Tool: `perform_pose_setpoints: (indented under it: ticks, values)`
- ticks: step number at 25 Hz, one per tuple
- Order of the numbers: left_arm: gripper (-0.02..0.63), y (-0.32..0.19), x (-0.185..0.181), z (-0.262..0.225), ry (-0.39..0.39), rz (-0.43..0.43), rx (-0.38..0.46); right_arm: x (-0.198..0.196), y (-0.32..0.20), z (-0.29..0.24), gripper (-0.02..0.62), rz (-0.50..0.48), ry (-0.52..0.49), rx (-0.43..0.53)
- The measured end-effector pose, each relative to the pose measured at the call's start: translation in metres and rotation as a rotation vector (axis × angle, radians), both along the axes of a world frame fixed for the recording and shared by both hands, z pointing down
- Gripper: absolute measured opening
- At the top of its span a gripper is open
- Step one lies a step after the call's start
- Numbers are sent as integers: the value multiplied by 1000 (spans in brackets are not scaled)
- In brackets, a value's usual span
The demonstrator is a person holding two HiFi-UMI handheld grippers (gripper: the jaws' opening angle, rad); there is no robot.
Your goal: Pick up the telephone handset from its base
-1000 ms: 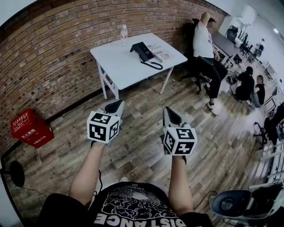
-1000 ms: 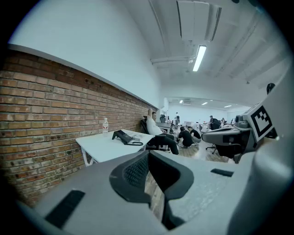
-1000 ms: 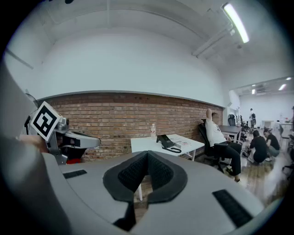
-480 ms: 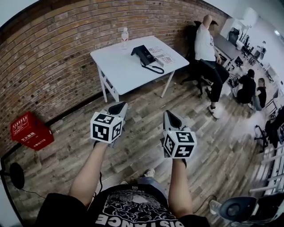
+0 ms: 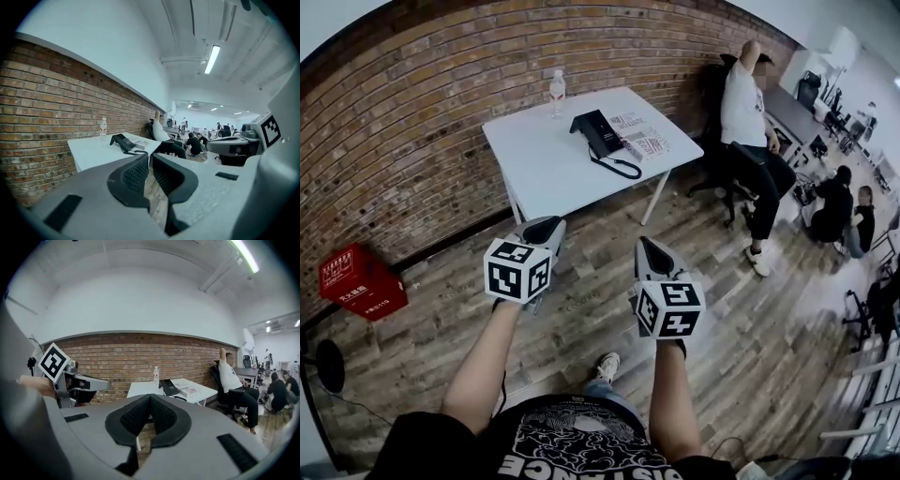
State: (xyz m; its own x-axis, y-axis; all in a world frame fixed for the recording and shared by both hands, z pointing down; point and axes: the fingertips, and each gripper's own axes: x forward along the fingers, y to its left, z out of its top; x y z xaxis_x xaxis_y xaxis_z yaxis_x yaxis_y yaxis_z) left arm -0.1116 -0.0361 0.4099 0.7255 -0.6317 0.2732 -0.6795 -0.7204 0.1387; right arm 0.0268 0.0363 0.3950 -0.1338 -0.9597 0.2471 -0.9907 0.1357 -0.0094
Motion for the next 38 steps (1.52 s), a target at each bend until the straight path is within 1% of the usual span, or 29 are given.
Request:
perform_pose_setpoints:
  ticks: [5, 9, 14, 17, 22, 30, 38]
  values:
    - [38, -42, 44, -4, 13, -44, -10, 40, -48, -1, 0, -69, 6, -13]
    - [55, -66, 73, -2, 8, -81, -22, 70, -79, -3, 0, -111, 3, -13]
    - [78, -91, 91, 2, 0, -151, -36, 96, -114, -3, 0, -174, -8, -11]
    - [84, -104, 103, 2, -9, -175, -34, 113, -131, -5, 0, -190, -20, -4]
    - [100, -113, 99, 4, -19, -217, -39, 117, -149, -4, 0, -225, -37, 2]
    - [123, -129, 96, 7, 12, -256, -50, 116, -171, -5, 0, -272, -31, 9]
    - [135, -167, 107, 17, 39, -244, -71, 117, -205, -2, 0, -295, -14, 10]
